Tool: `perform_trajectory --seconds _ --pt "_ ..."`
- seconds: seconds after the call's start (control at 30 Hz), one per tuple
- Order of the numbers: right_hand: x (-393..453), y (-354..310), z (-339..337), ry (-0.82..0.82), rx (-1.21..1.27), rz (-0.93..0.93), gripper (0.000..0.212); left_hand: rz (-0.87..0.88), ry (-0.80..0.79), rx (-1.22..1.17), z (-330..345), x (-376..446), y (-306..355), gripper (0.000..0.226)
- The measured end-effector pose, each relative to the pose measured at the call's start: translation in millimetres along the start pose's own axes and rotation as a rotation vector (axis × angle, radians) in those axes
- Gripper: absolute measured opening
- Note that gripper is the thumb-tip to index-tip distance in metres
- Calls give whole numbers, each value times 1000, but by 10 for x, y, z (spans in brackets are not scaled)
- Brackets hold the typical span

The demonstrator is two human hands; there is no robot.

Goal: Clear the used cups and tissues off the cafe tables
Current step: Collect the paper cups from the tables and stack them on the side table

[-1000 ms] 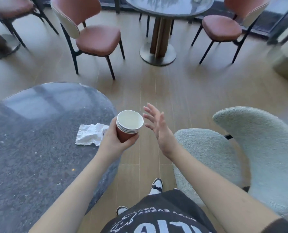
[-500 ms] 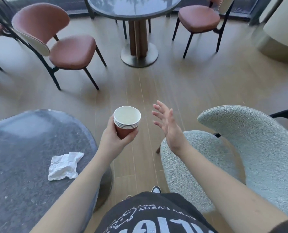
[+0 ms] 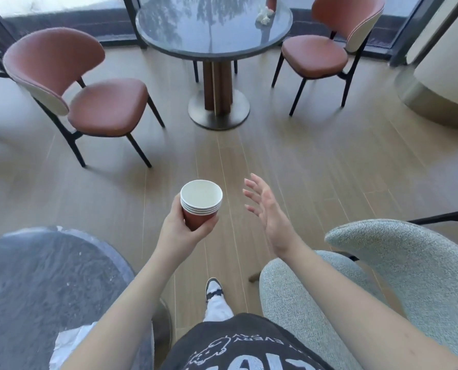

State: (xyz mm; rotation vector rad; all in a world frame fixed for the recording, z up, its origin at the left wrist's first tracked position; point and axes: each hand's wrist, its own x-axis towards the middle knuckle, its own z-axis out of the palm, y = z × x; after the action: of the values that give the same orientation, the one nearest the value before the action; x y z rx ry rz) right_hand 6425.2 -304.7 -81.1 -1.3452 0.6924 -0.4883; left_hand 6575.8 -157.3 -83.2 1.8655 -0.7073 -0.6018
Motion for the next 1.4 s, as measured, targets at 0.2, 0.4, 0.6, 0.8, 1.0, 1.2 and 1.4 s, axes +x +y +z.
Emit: perform_trajectory --seconds 0.2,0.4,0.6,0.8,1.0,1.2,1.4 --pt "1009 -300 87 17 -33 -19 57 77 -37 -42 -156 1125 369 63" --pt "1764 -539 77 29 -56 -69 54 97 -52 -47 -191 1906 536 73" --pt "2485 -608 -258 83 -28 -68 52 79 -103 -25 62 2716 643 73" --pt "3473 -821 -715 100 -41 -80 62 71 -132 -8 556 3785 855 72" --pt "4403 -1225 -1379 79 -73 -78 63 106 -169 9 1023 4791 1332 72" --pt "5208 -1421 -1696 93 -54 -87 58 108 -129 -1 1142 5588 1509 66" --pt "6028 -1428 -1750 73 -106 -51 66 99 -128 -14 1237 6401 1501 72"
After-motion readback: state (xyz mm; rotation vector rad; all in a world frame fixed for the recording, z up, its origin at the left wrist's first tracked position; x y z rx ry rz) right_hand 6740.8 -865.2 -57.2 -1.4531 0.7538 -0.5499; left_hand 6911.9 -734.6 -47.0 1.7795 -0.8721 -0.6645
